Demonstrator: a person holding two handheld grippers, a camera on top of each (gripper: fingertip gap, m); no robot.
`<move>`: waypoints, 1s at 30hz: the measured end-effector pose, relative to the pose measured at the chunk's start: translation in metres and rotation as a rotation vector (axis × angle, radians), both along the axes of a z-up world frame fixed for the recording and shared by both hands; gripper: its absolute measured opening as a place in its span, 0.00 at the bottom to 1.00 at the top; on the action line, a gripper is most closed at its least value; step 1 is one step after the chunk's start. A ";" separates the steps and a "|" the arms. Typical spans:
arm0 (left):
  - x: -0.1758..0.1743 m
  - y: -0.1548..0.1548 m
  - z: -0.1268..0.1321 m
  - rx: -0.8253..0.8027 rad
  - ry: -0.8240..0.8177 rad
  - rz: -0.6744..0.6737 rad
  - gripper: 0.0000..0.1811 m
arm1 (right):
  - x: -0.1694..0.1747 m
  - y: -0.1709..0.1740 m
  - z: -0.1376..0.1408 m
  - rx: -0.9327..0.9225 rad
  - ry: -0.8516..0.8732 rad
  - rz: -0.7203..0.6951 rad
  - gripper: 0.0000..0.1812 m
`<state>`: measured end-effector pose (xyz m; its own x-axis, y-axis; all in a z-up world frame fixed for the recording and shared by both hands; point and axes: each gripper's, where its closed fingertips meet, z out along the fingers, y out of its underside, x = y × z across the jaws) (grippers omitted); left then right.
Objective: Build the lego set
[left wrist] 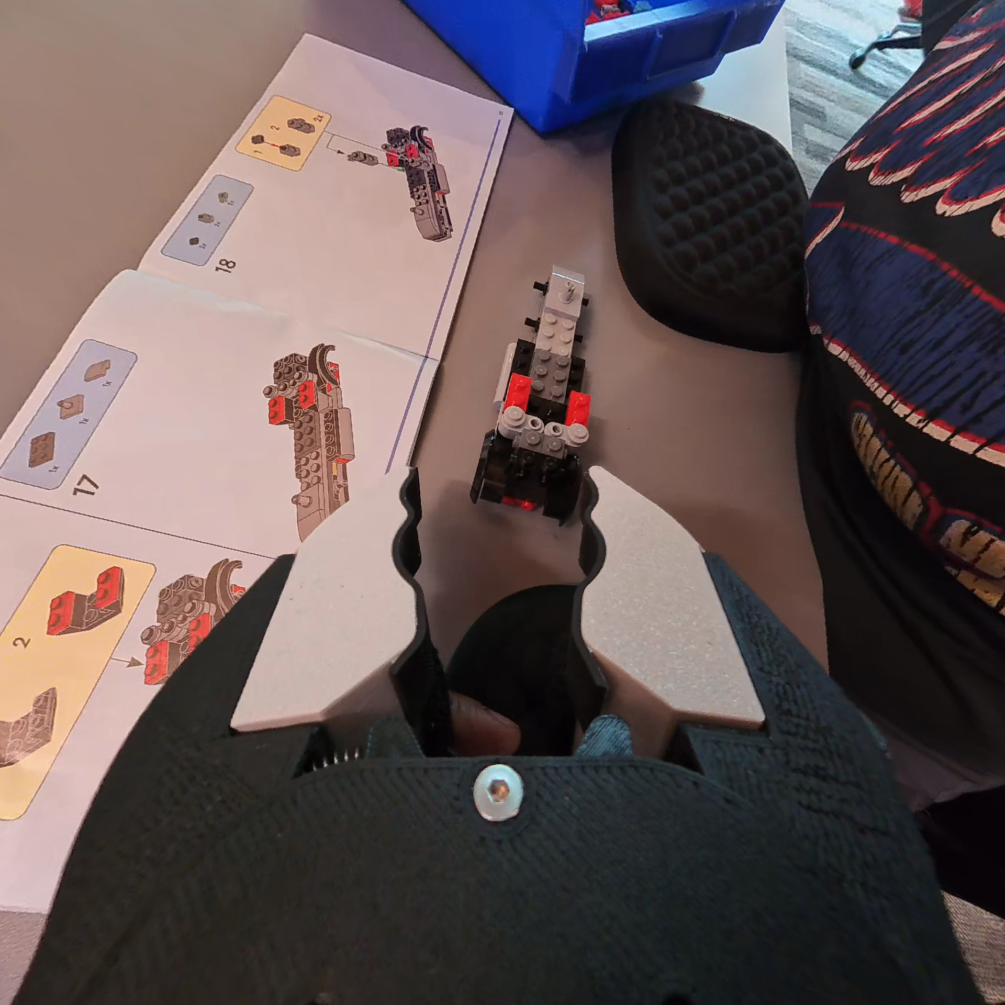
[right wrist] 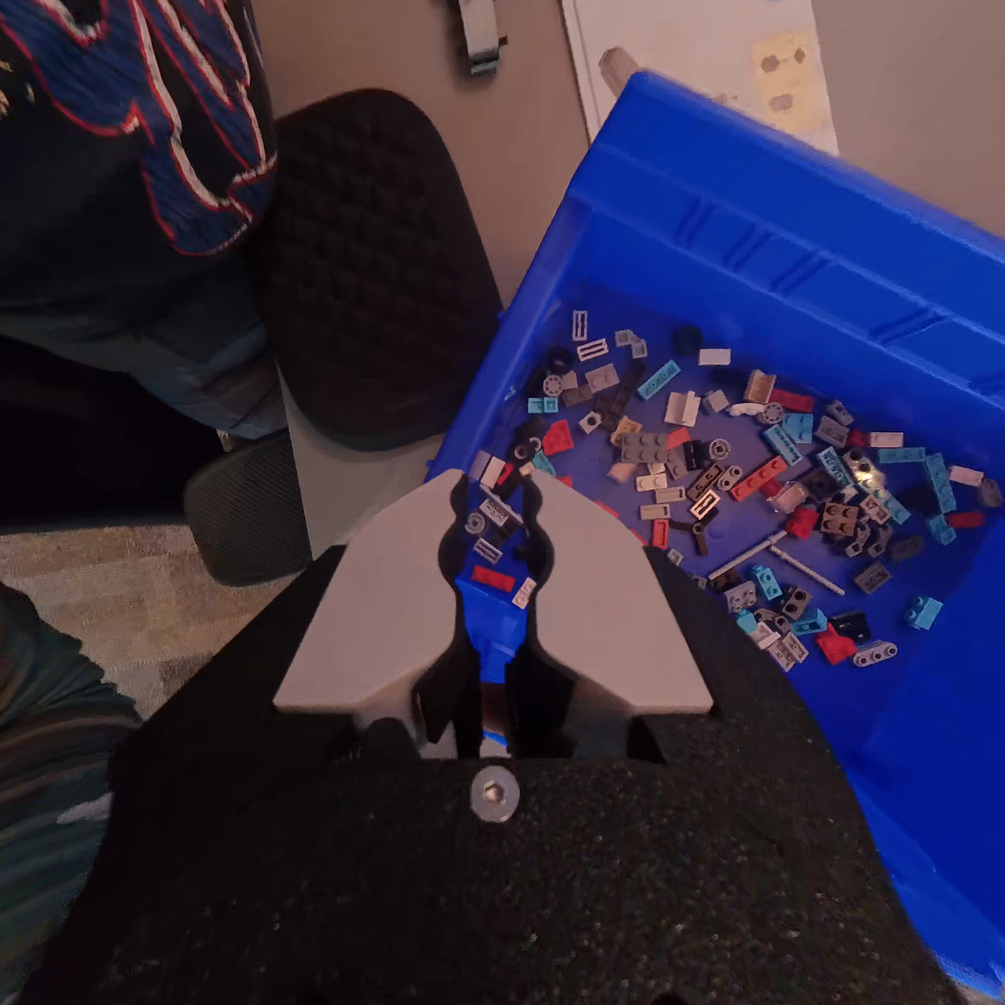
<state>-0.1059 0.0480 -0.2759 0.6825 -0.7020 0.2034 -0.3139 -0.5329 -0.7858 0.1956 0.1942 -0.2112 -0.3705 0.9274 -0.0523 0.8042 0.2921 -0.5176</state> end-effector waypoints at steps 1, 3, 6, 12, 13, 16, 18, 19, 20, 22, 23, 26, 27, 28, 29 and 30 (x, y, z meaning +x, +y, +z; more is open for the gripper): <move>0.000 0.000 0.000 -0.007 -0.004 -0.001 0.31 | 0.003 -0.001 -0.003 0.002 -0.023 0.009 0.07; 0.000 0.000 -0.001 -0.018 -0.010 -0.002 0.31 | 0.008 -0.002 -0.008 -0.013 -0.061 0.010 0.02; 0.000 0.000 -0.001 -0.023 -0.013 -0.005 0.31 | 0.010 -0.002 -0.012 -0.036 -0.086 -0.001 0.01; 0.000 -0.001 0.001 -0.007 -0.011 -0.003 0.31 | 0.017 0.018 -0.015 0.048 -0.134 -0.080 0.05; 0.000 -0.001 0.001 -0.005 -0.010 -0.003 0.31 | 0.020 0.021 -0.015 0.063 -0.148 -0.099 0.07; 0.000 -0.001 0.000 -0.009 -0.010 -0.004 0.31 | 0.030 0.033 -0.016 0.114 -0.200 -0.176 0.14; 0.000 -0.001 0.000 -0.013 -0.010 -0.006 0.31 | 0.035 0.040 -0.016 0.142 -0.218 -0.239 0.16; 0.000 -0.001 0.000 -0.015 -0.010 -0.007 0.31 | 0.036 0.045 -0.016 0.162 -0.219 -0.268 0.16; 0.000 -0.001 0.000 -0.017 -0.009 -0.008 0.31 | 0.038 0.050 -0.016 0.179 -0.224 -0.292 0.15; 0.001 -0.002 -0.001 -0.022 -0.008 -0.012 0.31 | 0.041 0.052 -0.021 0.192 -0.258 -0.308 0.14; 0.001 -0.002 -0.001 -0.023 -0.007 -0.015 0.31 | 0.042 0.053 -0.023 0.196 -0.277 -0.308 0.13; 0.001 -0.002 -0.001 -0.020 -0.005 -0.015 0.31 | 0.049 0.066 -0.028 0.270 -0.347 -0.343 0.11; 0.001 -0.002 -0.001 -0.017 -0.003 -0.014 0.31 | 0.052 0.072 -0.029 0.288 -0.366 -0.357 0.12; 0.000 -0.002 -0.001 -0.017 0.001 -0.013 0.31 | 0.053 0.076 -0.030 0.295 -0.374 -0.372 0.15; 0.001 -0.002 -0.002 -0.018 0.007 -0.014 0.31 | 0.054 0.081 -0.031 0.295 -0.374 -0.388 0.19; 0.001 -0.002 -0.003 -0.022 0.014 -0.017 0.31 | 0.053 0.087 -0.031 0.290 -0.367 -0.405 0.21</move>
<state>-0.1050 0.0457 -0.2791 0.6737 -0.7088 0.2093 -0.3337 -0.5445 -0.7695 0.2489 0.2808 -0.2420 0.0084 0.9861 0.1659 0.9912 0.0137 -0.1317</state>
